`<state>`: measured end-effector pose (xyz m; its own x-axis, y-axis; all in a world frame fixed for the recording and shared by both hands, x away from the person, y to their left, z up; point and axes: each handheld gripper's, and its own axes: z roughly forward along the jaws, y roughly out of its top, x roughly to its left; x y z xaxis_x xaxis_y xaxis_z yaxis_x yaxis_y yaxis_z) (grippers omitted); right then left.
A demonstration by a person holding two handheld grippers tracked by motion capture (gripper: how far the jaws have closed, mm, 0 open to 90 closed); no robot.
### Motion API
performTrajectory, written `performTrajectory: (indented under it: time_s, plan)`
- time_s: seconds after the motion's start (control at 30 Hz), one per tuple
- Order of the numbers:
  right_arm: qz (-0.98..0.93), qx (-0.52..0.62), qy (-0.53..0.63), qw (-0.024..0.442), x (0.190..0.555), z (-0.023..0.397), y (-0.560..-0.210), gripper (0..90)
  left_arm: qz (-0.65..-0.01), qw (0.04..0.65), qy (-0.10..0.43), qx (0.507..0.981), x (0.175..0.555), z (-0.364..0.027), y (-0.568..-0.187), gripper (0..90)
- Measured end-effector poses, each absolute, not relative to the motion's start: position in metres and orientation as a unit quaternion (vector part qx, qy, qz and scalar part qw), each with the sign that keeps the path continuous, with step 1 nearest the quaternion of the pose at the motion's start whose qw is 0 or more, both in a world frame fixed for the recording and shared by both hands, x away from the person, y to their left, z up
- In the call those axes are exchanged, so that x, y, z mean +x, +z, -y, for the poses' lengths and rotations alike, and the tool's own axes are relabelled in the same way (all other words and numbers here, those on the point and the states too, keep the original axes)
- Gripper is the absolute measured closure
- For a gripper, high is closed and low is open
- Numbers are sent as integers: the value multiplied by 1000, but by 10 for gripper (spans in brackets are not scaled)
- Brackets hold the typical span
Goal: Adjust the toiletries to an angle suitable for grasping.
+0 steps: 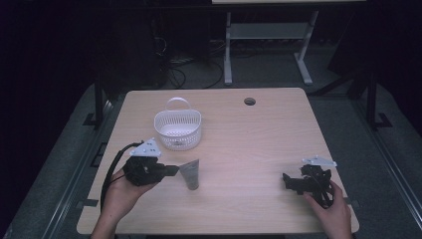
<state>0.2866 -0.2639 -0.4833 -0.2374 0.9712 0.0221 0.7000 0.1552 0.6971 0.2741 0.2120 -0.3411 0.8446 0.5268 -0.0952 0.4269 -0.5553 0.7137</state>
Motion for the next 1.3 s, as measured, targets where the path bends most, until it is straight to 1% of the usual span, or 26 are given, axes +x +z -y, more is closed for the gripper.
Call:
performTrajectory:
  time_s: [0.8,1.3]
  plan:
    - [-726,575,302,224,287,264,-483,0,-282,373,73,881,293,-214,-345,899]
    - [-726,575,302,224,287,264,-483,0,-281,372,78,881,306,-208,-347,898]
